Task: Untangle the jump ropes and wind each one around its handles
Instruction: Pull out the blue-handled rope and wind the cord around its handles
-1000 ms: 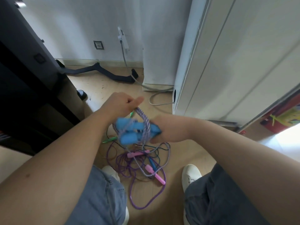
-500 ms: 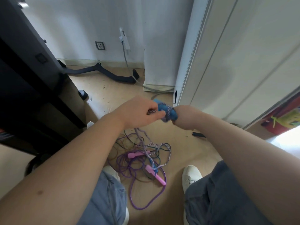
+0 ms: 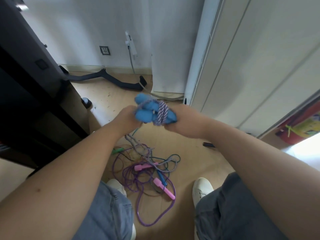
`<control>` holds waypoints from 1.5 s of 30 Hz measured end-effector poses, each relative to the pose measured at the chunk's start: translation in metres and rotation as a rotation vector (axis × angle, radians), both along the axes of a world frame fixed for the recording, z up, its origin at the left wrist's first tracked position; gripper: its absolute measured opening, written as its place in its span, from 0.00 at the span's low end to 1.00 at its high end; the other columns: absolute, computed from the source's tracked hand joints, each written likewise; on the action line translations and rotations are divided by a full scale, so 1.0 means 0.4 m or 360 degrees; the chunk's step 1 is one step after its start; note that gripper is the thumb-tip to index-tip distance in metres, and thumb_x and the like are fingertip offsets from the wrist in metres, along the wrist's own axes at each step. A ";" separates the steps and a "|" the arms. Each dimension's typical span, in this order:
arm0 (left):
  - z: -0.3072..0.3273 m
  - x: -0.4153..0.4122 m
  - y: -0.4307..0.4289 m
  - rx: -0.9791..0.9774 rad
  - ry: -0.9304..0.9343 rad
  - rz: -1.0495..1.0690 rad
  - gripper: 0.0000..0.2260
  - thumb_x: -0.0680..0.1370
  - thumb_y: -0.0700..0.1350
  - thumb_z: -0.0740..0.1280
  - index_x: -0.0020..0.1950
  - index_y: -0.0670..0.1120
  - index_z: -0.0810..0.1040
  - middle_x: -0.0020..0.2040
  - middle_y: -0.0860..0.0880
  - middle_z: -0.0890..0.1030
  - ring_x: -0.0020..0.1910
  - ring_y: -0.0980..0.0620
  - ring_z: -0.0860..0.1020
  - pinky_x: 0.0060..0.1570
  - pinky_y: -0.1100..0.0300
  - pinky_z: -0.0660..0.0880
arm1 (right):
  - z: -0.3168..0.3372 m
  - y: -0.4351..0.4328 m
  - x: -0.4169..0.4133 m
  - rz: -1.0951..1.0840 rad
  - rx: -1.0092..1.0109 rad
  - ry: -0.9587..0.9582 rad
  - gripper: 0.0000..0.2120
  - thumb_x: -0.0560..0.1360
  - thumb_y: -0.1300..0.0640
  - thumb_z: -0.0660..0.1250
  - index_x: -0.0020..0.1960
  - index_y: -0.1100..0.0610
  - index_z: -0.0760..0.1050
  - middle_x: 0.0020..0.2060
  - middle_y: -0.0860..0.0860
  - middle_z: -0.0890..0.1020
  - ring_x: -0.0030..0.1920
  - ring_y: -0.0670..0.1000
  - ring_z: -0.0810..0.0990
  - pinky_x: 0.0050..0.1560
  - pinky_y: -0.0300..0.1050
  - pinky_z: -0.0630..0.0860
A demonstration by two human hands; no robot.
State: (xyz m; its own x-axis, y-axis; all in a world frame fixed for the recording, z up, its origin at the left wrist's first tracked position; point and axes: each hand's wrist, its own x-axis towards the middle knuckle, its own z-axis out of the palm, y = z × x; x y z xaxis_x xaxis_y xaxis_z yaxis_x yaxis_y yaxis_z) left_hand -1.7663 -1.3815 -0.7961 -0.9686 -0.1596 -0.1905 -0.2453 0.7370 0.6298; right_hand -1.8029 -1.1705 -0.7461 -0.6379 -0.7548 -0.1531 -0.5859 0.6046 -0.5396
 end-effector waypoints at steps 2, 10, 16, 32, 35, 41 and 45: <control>0.007 0.005 0.015 0.0007 0.0036 -0.0031 0.18 0.85 0.50 0.55 0.43 0.45 0.79 0.38 0.48 0.78 0.35 0.50 0.76 0.34 0.59 0.68 | -0.016 0.008 -0.040 -0.0338 -0.0211 0.0031 0.08 0.78 0.58 0.66 0.40 0.52 0.71 0.35 0.48 0.77 0.34 0.46 0.74 0.34 0.40 0.68; 0.067 0.025 0.090 -0.0348 0.0180 -0.0780 0.16 0.81 0.57 0.62 0.39 0.52 0.79 0.31 0.53 0.76 0.28 0.58 0.73 0.32 0.62 0.67 | -0.147 0.027 -0.076 -0.0388 0.0777 0.0275 0.10 0.77 0.61 0.62 0.58 0.58 0.74 0.43 0.52 0.75 0.41 0.54 0.75 0.40 0.46 0.72; 0.078 0.025 0.014 -0.0694 0.0381 -0.0310 0.28 0.79 0.65 0.60 0.28 0.46 0.71 0.25 0.51 0.70 0.26 0.52 0.69 0.31 0.58 0.70 | -0.117 -0.015 0.037 0.0479 0.0719 0.0117 0.06 0.78 0.57 0.64 0.53 0.56 0.78 0.43 0.50 0.79 0.44 0.53 0.78 0.44 0.44 0.73; 0.045 0.026 0.077 -0.0136 -0.0257 -0.0127 0.23 0.85 0.57 0.50 0.38 0.48 0.74 0.34 0.48 0.75 0.29 0.50 0.72 0.30 0.60 0.66 | -0.108 -0.053 -0.024 -0.0692 -0.0168 0.0097 0.03 0.76 0.59 0.64 0.43 0.57 0.74 0.35 0.51 0.77 0.37 0.54 0.77 0.35 0.43 0.69; 0.046 0.047 0.127 -0.0420 -0.0126 -0.0568 0.22 0.84 0.58 0.54 0.38 0.47 0.76 0.36 0.48 0.77 0.35 0.51 0.75 0.36 0.57 0.68 | -0.139 -0.039 -0.042 -0.0699 0.0201 0.0323 0.02 0.75 0.61 0.63 0.45 0.56 0.70 0.36 0.51 0.75 0.37 0.53 0.73 0.36 0.42 0.68; 0.063 0.042 0.110 -0.0832 0.0193 -0.0818 0.22 0.78 0.66 0.61 0.35 0.50 0.75 0.30 0.53 0.73 0.32 0.52 0.74 0.29 0.57 0.66 | -0.182 -0.033 -0.002 -0.0217 0.0732 0.0345 0.03 0.74 0.59 0.61 0.47 0.54 0.72 0.39 0.52 0.76 0.43 0.59 0.78 0.42 0.50 0.78; 0.085 0.033 0.054 -0.0884 0.0401 -0.0576 0.30 0.75 0.72 0.57 0.28 0.48 0.70 0.26 0.53 0.70 0.27 0.53 0.70 0.28 0.59 0.64 | -0.113 -0.048 0.052 0.0236 0.0780 0.0340 0.02 0.75 0.60 0.62 0.45 0.55 0.71 0.37 0.52 0.75 0.39 0.56 0.75 0.42 0.49 0.79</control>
